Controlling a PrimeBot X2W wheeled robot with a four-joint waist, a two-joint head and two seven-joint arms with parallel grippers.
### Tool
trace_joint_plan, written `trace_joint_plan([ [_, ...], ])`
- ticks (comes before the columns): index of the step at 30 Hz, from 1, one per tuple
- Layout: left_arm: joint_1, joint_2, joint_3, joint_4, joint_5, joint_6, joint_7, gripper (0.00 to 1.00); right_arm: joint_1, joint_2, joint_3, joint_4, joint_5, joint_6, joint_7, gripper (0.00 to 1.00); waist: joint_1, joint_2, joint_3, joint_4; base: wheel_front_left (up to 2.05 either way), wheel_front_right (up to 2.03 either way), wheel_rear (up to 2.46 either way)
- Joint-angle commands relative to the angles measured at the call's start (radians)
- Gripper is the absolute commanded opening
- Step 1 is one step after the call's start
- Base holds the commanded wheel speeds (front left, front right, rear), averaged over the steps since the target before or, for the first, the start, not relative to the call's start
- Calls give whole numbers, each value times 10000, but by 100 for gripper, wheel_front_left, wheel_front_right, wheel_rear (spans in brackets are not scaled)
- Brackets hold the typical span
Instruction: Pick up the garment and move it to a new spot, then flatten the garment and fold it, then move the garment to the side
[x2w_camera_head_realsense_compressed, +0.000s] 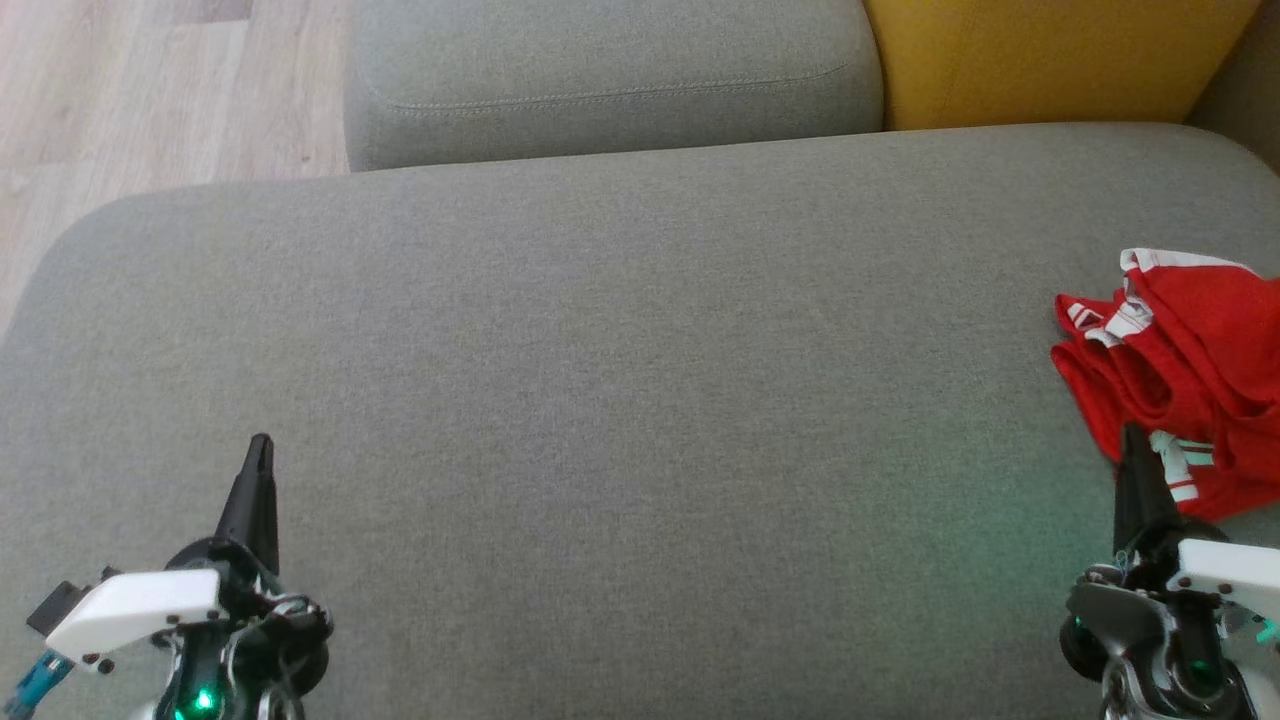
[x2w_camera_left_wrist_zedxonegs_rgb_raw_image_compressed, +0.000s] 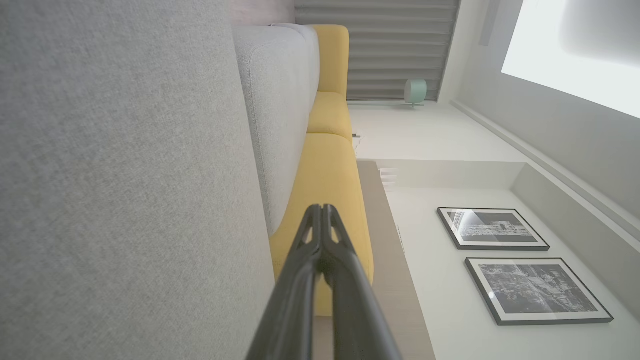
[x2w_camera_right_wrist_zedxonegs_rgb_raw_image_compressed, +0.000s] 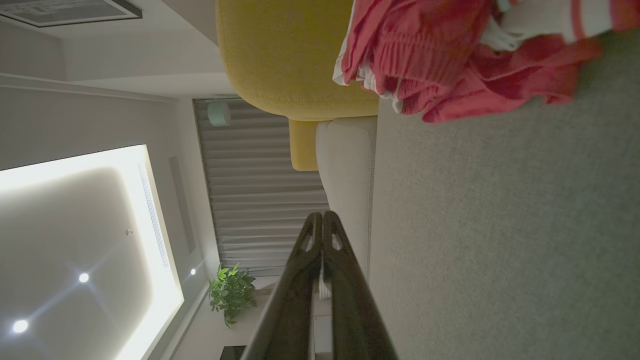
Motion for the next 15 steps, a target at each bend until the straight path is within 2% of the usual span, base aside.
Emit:
trace_joint_plan([
  [1, -542, 65, 333, -291, 89, -71, 50, 0, -515, -47, 200, -309, -55, 69, 106, 0, 0, 0, 0, 0, 0, 0, 0],
  [15, -543, 57, 345, -291, 99, -71, 60, 0, -517, -39, 189, -309, -64, 69, 115, 0, 0, 0, 0, 0, 0, 0, 0],
])
